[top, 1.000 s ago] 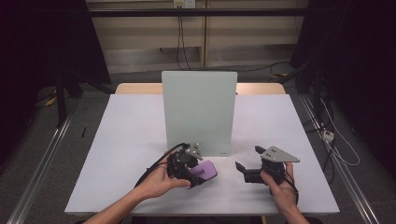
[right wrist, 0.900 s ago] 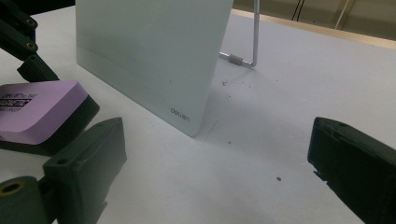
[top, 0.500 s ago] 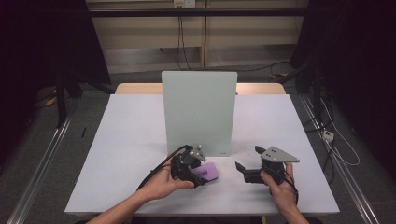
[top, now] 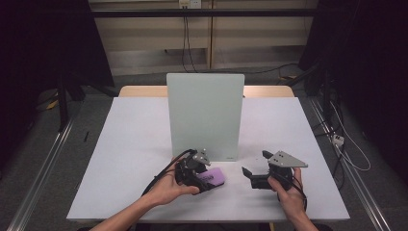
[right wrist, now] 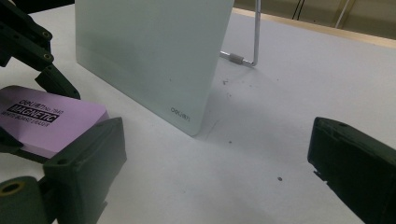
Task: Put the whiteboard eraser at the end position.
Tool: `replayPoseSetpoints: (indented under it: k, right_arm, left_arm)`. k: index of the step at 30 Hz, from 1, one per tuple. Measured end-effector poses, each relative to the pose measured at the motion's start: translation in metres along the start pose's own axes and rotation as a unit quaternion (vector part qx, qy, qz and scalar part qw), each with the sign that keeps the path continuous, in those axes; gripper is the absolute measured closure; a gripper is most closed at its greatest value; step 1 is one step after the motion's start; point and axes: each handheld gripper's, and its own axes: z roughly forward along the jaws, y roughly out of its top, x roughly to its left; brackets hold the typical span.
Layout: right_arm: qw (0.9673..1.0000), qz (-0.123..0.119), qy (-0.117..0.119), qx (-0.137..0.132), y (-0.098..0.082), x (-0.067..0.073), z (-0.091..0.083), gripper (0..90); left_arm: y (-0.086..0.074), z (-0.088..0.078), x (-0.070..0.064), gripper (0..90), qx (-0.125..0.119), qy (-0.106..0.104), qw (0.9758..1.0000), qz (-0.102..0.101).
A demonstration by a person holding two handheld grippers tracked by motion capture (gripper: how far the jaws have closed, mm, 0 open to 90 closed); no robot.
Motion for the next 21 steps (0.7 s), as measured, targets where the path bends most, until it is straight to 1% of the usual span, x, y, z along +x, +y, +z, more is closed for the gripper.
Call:
replayPoseSetpoints:
  k: [2,4,7,9,10,13,14,15,16,17,18,19,20,21]
  right_arm:
    - [1.0,0.0,0.0,0.0,0.0,0.0,0.0,4.2]
    - [1.0,0.0,0.0,0.0,0.0,0.0,0.0,4.2]
    - [1.0,0.001,0.001,0.001,0.0,0.0,0.0,4.2]
    - [1.0,0.001,0.001,0.001,0.0,0.0,0.0,4.2]
    - [1.0,0.001,0.001,0.001,0.0,0.0,0.0,4.2]
    - [1.0,0.001,0.001,0.001,0.0,0.0,0.0,4.2]
    - [1.0,0.001,0.0,0.001,0.0,0.0,0.0,4.2]
    - [1.0,0.001,0.0,0.001,0.0,0.0,0.0,4.2]
    - [1.0,0.001,0.001,0.001,0.0,0.0,0.0,4.2]
    - [1.0,0.002,0.001,0.001,0.0,0.0,0.0,4.2]
    - [1.0,0.001,0.0,0.0,0.0,0.0,0.0,4.2]
    - [1.0,0.001,0.0,0.0,0.0,0.0,0.0,4.2]
    - [1.0,0.001,0.0,0.0,0.0,0.0,0.001,4.2]
    - [1.0,0.001,0.0,0.0,0.0,0.0,0.001,4.2]
  left_arm:
    - [0.0,0.001,0.0,31.1,0.0,-0.004,1.0,-0.004]
    - [0.0,0.001,0.0,24.4,-0.005,0.001,1.0,-0.004]
    - [0.001,-0.001,0.0,14.9,-0.018,0.009,0.9997,-0.01]
    - [0.001,-0.004,0.001,10.6,-0.033,0.011,0.9993,-0.014]
    - [0.001,-0.006,0.002,8.2,-0.036,0.012,0.9992,-0.013]
    - [-0.001,-0.009,0.005,6.9,-0.053,0.0,0.9984,-0.023]
    - [-0.001,-0.01,0.005,6.5,-0.052,0.008,0.9982,-0.029]
    - [-0.002,-0.011,0.006,6.4,-0.055,0.008,0.998,-0.029]
    - [-0.002,-0.012,0.006,6.4,-0.053,0.023,0.9979,-0.031]
    - [-0.003,-0.013,0.007,6.3,-0.052,0.036,0.9975,-0.03]
    - [-0.004,-0.014,0.007,6.3,-0.055,0.049,0.9967,-0.034]
    - [-0.004,-0.016,0.009,6.3,-0.055,0.053,0.9964,-0.037]
    - [-0.005,-0.018,0.01,6.4,-0.063,0.052,0.9956,-0.045]
    - [-0.006,-0.021,0.011,6.4,-0.077,0.053,0.9941,-0.055]
